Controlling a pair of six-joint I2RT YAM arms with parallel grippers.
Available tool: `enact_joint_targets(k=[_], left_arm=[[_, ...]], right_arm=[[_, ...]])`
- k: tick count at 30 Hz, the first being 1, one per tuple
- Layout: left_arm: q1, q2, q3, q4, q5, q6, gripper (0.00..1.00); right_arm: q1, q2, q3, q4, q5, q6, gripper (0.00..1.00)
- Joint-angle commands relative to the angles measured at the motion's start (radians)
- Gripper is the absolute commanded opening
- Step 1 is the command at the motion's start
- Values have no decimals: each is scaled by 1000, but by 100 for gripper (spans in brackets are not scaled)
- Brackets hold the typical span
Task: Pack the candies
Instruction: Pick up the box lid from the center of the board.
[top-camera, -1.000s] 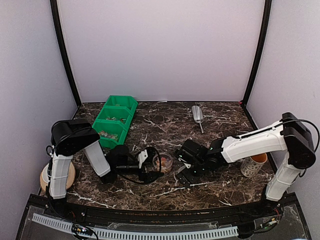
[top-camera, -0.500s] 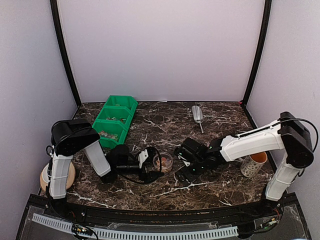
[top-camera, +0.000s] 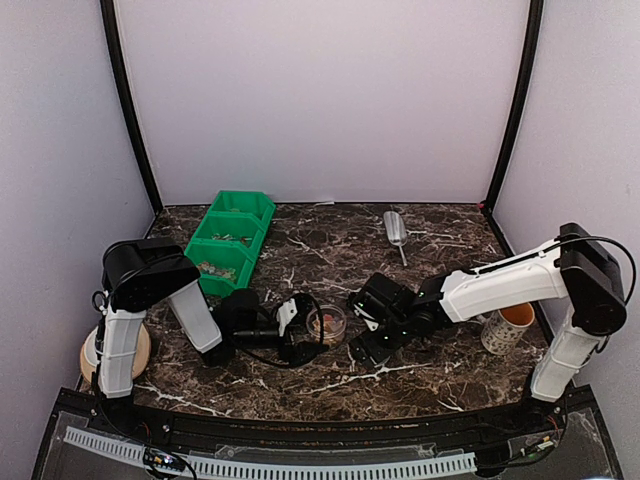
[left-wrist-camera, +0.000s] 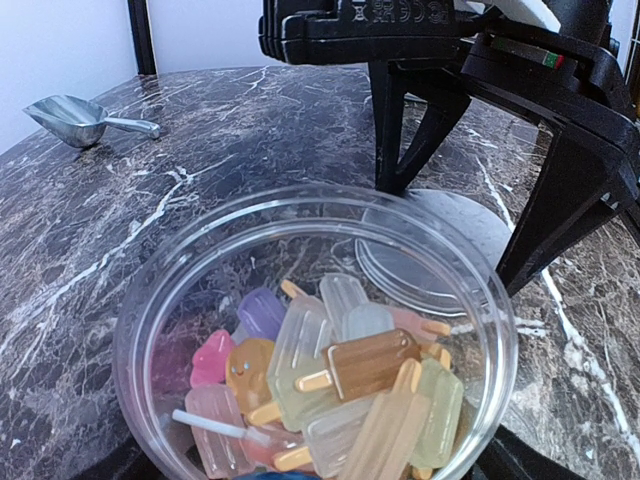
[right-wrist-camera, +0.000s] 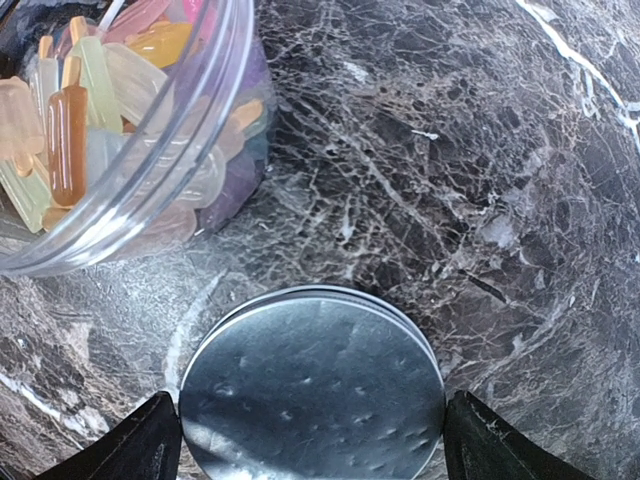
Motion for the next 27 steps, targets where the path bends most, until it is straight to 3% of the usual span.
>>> enact_joint_targets(k=[1,14,27], left_arm=[[-11,58,-18,-207,-2,-13,88],[-12,58,-17,-209,-3,-12,88],[-19,58,-11,-223,6,1,88]], right_arm=[[-8,9,-12,16,-12,12,91],[-8,16,-22,11,-3,16,93],[-8,-20,-11,5,11,4,85]])
